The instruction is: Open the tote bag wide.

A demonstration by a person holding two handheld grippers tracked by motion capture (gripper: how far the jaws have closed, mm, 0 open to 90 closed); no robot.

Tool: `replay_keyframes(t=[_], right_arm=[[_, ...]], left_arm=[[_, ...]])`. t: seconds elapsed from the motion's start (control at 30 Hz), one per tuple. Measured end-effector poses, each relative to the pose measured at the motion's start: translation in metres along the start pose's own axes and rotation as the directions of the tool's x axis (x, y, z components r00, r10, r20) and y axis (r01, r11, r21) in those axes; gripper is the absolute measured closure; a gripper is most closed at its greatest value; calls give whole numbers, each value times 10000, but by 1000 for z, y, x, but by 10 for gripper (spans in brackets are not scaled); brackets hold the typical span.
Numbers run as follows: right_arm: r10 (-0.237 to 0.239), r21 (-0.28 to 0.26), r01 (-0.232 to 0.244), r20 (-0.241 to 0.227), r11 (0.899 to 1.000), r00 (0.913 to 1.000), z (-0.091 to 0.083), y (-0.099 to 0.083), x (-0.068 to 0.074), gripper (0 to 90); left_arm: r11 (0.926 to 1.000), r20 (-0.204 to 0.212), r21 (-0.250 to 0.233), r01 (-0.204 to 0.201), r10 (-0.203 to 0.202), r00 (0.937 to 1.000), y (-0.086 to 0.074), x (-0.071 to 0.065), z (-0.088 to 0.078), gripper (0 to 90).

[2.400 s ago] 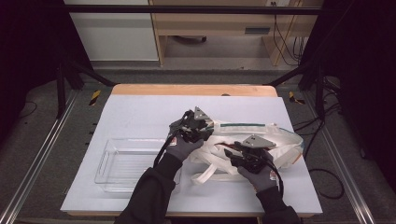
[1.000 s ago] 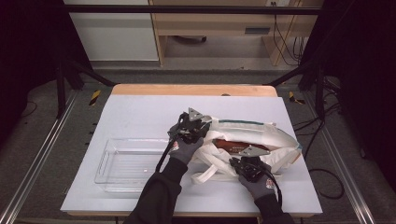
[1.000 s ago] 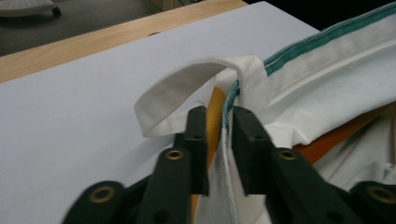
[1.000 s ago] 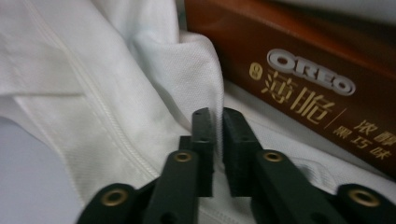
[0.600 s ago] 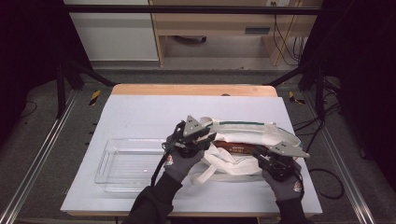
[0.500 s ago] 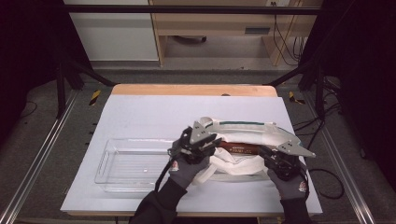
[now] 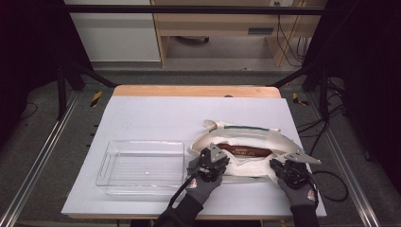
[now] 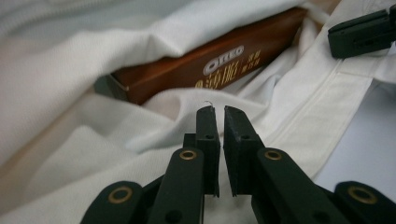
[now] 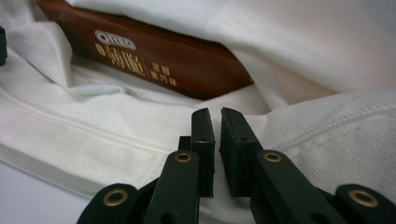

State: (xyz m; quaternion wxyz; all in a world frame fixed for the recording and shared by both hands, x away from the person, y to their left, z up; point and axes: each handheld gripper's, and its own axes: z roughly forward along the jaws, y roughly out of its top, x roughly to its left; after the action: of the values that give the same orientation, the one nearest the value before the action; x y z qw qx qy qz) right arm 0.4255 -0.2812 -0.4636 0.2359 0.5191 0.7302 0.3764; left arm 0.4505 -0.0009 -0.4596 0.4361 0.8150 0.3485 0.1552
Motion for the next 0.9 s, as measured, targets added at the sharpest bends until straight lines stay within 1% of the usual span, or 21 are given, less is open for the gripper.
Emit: replay_keyframes(t=[0.03,0.07,0.1,0.13,0.17,0.23,0.27,0.33,0.4,0.47,0.5,0.53,0.57,0.6,0.67,0.73,0.8,0.9], right_arm=[[0,0,0,0,10000,10000,0,0,0,839],[-83,134,82,81,9999,9999,4,-3,0,841],[-110,245,108,72,9996,9999,5,-4,0,843],[-79,239,75,160,9997,9998,7,-6,1,843],[-8,218,5,127,9998,9999,8,-7,1,844],[-35,167,33,131,9999,9999,9,-9,0,844],[101,160,-102,41,9998,9999,8,-8,0,842],[48,139,-49,40,9999,10000,7,-6,1,812],[-140,-182,140,-1,9997,9999,1,1,6,794],[-273,-689,264,-116,9973,9996,-4,8,12,781],[-417,-1113,391,-212,9930,9989,-7,14,16,765],[-485,-1335,441,-296,9901,9984,-9,17,20,758],[-540,-1530,450,-553,9872,9970,-10,23,25,744],[-673,-1678,556,-649,9842,9956,-10,28,29,728],[-727,-1857,548,-912,9811,9932,-6,37,36,728],[-570,-1826,342,-1211,9826,9910,3,44,40,764],[-523,-1674,321,-1176,9854,9917,14,50,42,794],[-322,-1414,145,-1241,9898,9917,31,53,43,829]], left_arm=[[10000,0,0,0,0,10000,0,0,0,844],[10000,-4,51,71,-71,10000,-7,0,3,845],[10000,-6,62,71,-71,10000,-9,0,4,845],[9999,-8,19,119,-119,9999,-11,-1,4,845],[9999,2,1,126,-126,9999,-13,-1,4,845],[9999,-19,-27,127,-127,9999,-14,-1,5,844],[9999,-32,-76,135,-135,9999,-16,-2,5,844],[9999,-66,-101,102,-103,9999,-20,-1,7,844],[9996,-21,-109,249,-249,9997,-24,-1,8,847],[9995,3,-132,270,-270,9996,-25,-1,9,848],[9996,-35,-145,222,-222,9997,-25,-2,8,848],[9996,-35,-145,222,-222,9997,-25,-2,8,847],[9997,-75,-147,189,-190,9998,-25,-3,9,848],[9998,-122,-149,131,-132,9998,-26,-4,9,848],[9999,-174,-130,82,-85,9998,-26,-4,9,851],[9998,-165,-106,160,-162,9997,-26,-4,9,870],[9998,-140,-36,217,-217,9997,-25,-2,9,893],[9996,-125,82,253,-252,9996,-25,-1,10,895]])
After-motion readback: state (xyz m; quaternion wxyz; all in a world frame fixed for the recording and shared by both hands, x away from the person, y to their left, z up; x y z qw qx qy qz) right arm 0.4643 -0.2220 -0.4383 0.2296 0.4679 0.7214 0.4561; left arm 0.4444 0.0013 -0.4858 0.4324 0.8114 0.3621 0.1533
